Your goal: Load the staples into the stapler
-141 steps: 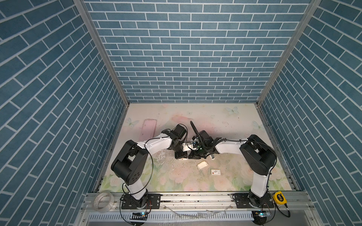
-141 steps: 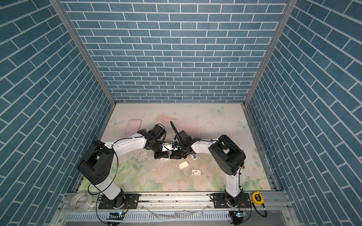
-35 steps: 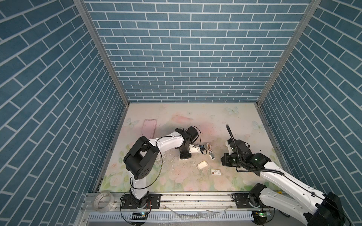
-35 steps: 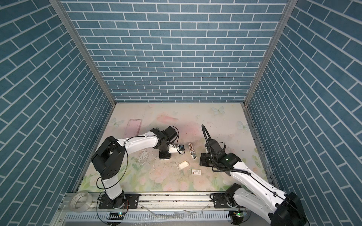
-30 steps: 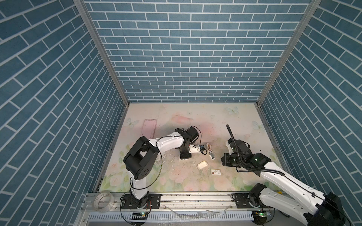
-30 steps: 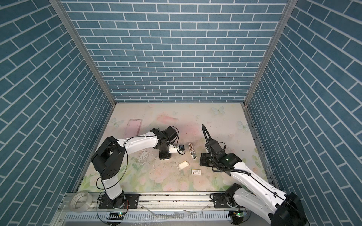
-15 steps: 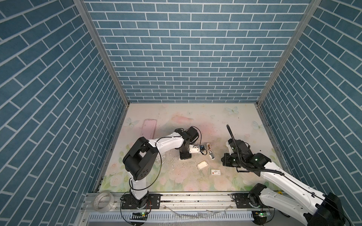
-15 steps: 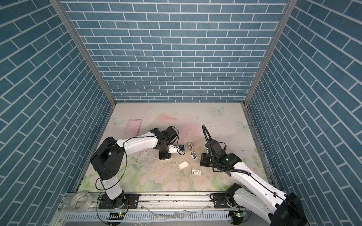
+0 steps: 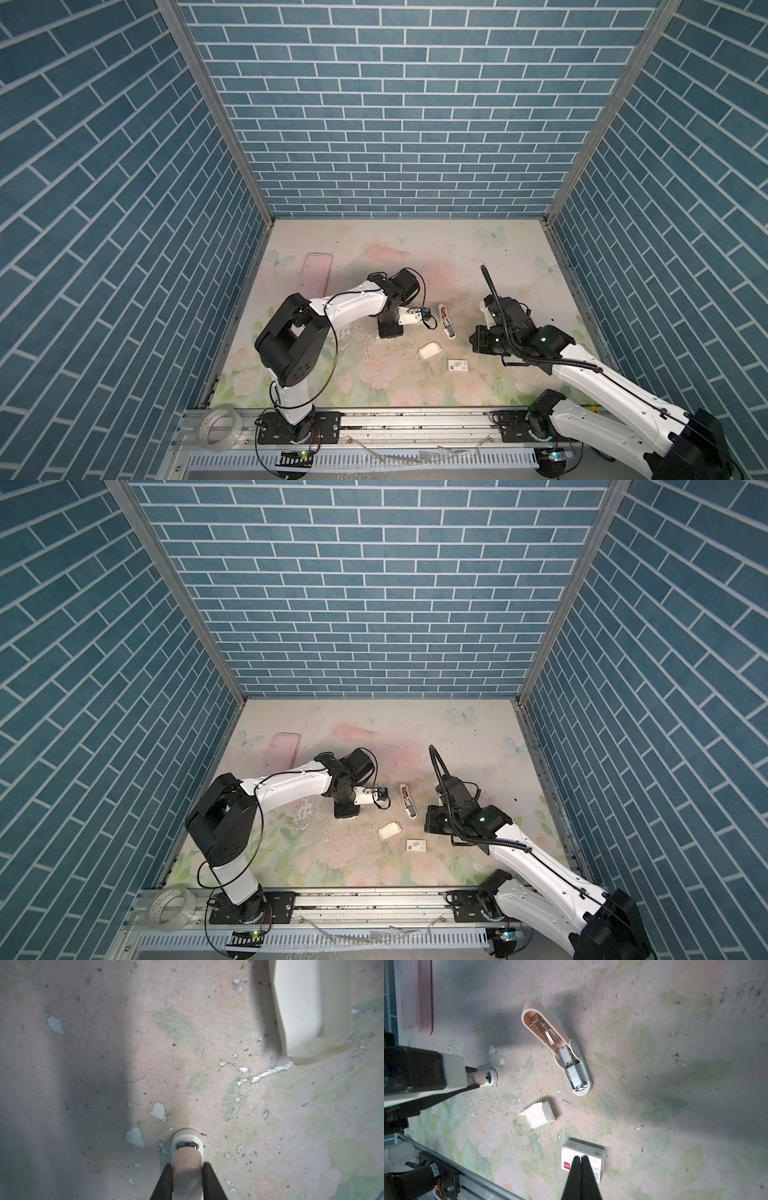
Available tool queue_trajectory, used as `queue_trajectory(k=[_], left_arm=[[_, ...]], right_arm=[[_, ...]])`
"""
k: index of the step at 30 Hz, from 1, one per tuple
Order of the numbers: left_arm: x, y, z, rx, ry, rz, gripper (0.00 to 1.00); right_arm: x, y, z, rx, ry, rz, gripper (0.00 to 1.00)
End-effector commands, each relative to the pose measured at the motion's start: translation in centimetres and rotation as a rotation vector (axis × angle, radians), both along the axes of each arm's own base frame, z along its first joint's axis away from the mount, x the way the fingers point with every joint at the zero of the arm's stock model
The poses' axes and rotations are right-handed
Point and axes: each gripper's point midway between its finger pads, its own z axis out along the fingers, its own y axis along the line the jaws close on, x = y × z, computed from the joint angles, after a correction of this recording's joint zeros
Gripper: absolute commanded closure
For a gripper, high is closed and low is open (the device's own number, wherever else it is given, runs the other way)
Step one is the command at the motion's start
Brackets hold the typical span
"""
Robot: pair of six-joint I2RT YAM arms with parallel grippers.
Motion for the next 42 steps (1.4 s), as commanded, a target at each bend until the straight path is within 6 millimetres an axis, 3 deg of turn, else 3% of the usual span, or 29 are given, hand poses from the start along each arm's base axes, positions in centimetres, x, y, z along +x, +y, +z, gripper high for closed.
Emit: queue_trajectory(k=[1, 10, 14, 22, 34, 42], left_arm=[[-1.1, 1.7, -0.5, 0.054, 0.035, 0.014, 0.9], [-1.0, 1.2, 0.8, 0.019, 0.02, 0.016, 0.71], [-0.8, 1.0, 1.5, 0.0, 0.005, 0.014, 0.62], [-0.8, 0.4, 2.4, -0.03, 0.008, 0.017, 0.58], [-1.5, 0.1, 9.9, -0.178, -0.059, 0.043, 0.48], [-2.1, 0.7, 11.1, -0.247, -0.047, 0.099, 0.44]], right_arm=[[0.1, -0.5, -0.5, -0.005, 0.011, -0.044, 0.98], [1.0, 0.3, -0.5, 0.009, -0.058, 0.01, 0.75], [1.8, 1.1, -0.1, 0.025, -0.11, 0.053, 0.7], [3.1, 2.5, 0.1, 0.042, -0.202, 0.136, 0.67], [4.5, 4.3, -0.7, 0.017, -0.243, 0.241, 0.64], [5.2, 5.6, -1.4, 0.02, -0.241, 0.294, 0.63]])
